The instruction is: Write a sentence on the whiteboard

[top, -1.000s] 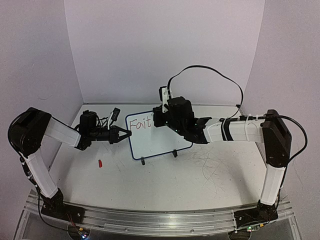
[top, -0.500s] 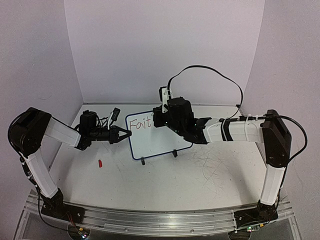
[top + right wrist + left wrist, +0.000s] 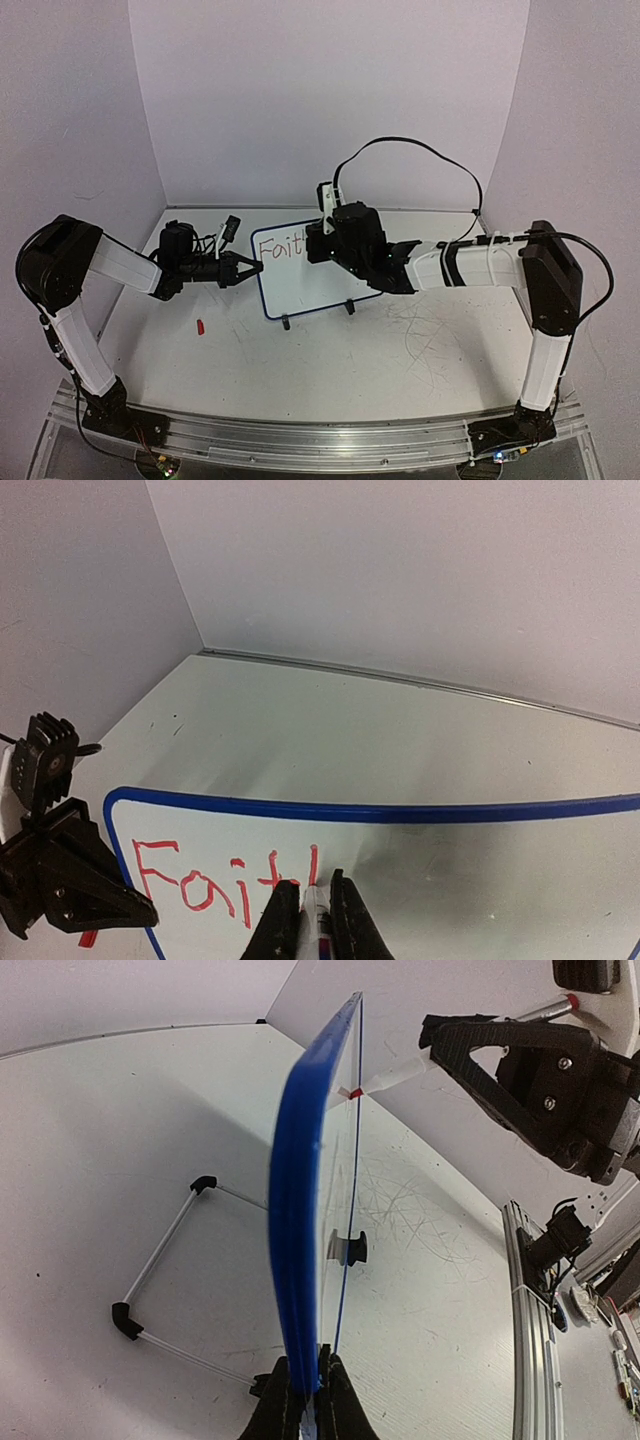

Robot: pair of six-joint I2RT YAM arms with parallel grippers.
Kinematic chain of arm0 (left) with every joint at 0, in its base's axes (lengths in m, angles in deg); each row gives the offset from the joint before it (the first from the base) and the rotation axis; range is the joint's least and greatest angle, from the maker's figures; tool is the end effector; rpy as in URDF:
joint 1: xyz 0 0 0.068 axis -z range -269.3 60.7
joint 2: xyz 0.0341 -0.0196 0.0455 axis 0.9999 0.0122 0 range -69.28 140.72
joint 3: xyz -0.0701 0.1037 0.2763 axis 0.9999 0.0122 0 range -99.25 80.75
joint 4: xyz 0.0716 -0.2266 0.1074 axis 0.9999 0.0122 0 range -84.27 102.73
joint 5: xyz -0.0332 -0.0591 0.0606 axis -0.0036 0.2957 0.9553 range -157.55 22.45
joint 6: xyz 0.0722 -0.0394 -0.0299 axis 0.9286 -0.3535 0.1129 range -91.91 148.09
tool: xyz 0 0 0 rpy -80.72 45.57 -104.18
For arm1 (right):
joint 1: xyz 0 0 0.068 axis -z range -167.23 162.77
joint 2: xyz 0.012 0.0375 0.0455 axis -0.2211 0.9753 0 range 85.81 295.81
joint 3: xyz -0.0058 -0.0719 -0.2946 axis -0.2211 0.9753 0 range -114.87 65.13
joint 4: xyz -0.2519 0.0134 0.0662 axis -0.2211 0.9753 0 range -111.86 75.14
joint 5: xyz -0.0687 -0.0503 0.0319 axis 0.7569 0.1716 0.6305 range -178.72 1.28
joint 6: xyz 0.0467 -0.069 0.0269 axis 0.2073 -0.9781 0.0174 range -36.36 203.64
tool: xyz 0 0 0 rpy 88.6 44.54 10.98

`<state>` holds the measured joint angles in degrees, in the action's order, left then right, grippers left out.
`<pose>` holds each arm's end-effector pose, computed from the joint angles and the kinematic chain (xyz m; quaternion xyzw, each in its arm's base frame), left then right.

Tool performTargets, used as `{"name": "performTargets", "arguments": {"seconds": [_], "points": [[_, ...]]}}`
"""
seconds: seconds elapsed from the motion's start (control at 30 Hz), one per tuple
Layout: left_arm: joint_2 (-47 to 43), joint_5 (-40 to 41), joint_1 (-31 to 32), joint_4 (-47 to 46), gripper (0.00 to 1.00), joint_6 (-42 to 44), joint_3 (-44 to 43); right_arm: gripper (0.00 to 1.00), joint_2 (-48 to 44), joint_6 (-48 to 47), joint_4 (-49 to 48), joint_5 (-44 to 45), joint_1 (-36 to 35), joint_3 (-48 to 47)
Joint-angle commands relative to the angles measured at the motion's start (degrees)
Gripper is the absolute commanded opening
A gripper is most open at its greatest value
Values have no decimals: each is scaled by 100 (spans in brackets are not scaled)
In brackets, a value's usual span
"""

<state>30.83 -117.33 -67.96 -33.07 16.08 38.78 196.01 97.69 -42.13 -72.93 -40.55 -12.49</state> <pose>0.3220 -0.1895 0.1875 0.3028 0.7178 -0.4794 0.4040 0.3189 0.3928 0.2781 -0.1781 0.7555 0.2556 0.5764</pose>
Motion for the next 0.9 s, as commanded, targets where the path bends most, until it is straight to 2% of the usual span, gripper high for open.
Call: {"name": "performTargets", "arguments": {"seconds": [0.0,0.87], "points": [[-75,150,37,305,0,287,-122,0,-75,117,6,174,-31,101],[-89,145,37,314,0,287,-116,0,-16,298,76,203,-116,221]]}}
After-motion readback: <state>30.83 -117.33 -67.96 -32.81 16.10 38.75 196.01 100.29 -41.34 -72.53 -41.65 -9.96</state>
